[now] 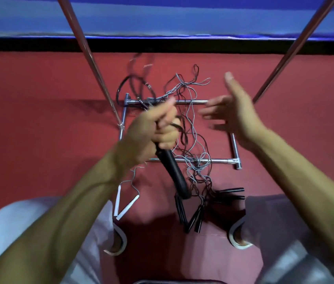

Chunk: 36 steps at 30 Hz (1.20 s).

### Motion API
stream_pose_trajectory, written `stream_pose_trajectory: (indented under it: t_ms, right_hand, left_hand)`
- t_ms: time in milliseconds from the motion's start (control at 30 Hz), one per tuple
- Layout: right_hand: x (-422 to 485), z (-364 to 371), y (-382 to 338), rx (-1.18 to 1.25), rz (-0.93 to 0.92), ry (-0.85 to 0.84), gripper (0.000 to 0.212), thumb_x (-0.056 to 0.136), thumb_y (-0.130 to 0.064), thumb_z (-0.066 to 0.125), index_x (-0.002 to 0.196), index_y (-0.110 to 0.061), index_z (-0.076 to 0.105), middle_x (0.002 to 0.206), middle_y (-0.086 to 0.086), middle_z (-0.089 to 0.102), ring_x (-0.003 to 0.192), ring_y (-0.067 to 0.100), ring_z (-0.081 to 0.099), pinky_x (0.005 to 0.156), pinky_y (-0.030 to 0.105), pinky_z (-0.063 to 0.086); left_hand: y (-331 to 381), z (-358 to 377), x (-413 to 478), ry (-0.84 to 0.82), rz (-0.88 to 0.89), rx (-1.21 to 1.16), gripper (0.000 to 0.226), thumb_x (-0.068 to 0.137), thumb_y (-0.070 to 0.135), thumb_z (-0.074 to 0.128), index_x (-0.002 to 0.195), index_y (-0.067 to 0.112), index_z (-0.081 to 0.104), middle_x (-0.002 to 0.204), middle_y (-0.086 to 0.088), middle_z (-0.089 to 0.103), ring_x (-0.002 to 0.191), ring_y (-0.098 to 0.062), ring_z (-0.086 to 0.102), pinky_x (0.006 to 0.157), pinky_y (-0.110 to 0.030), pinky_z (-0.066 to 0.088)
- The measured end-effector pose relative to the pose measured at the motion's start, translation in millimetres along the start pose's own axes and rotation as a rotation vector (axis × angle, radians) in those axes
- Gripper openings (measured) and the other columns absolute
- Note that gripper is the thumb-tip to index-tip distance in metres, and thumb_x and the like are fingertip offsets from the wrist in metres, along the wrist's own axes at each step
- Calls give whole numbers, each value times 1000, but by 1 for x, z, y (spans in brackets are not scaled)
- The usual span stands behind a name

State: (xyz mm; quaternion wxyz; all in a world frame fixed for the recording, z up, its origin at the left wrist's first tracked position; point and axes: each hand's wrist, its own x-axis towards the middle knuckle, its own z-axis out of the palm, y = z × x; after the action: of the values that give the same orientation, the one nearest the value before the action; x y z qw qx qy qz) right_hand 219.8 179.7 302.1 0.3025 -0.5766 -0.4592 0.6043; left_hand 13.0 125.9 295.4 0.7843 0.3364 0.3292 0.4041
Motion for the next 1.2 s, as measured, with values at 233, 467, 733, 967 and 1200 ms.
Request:
stream_pose_trajectory:
  t_ms: [233, 467, 733, 967, 1200]
  right_hand:
    - [-15, 42, 38, -156, -110, -517, 76, 91, -74, 51, 89, 2, 55, 90, 12, 57, 86, 21, 58, 100, 45, 49]
    - [-27, 12, 11, -274, 24, -939, 44, 98, -26, 59, 60, -19, 40, 56, -3, 26, 47, 11, 26, 52, 30, 36]
    - [-28, 2, -4, -354, -183, -402, 50, 72, -68, 71, 86, -21, 64, 94, 6, 61, 67, 15, 60, 53, 26, 46]
    - [-15, 37, 33, -438, -115, -691, 51, 79, -49, 84, 93, -1, 70, 82, 22, 63, 74, 34, 53, 77, 45, 38]
    - [-11, 2, 6, -180, -173, -314, 40, 99, -18, 63, 62, -16, 46, 49, -5, 34, 42, 12, 29, 46, 25, 25]
  left_hand:
    - [24, -11, -6, -109, 15, -224, 55, 107, 41, 28, 55, 24, 23, 53, 7, 10, 41, -9, 11, 40, -21, 17]
    - [26, -28, -5, 132, -122, -190, 58, 107, 40, 37, 51, 23, 33, 51, 8, 8, 37, -6, 15, 39, -19, 21]
    - [24, -22, -10, 64, -180, -158, 58, 105, 39, 38, 49, 22, 35, 43, 10, 16, 41, -8, 10, 43, -20, 16]
    - [19, -10, 0, 84, -175, -50, 51, 105, 44, 41, 59, 22, 39, 52, 9, 9, 39, -5, 12, 39, -18, 19]
    - [20, -25, -1, 252, -97, 400, 33, 85, 26, 77, 84, 20, 45, 53, 11, 23, 41, -4, 17, 38, -19, 19]
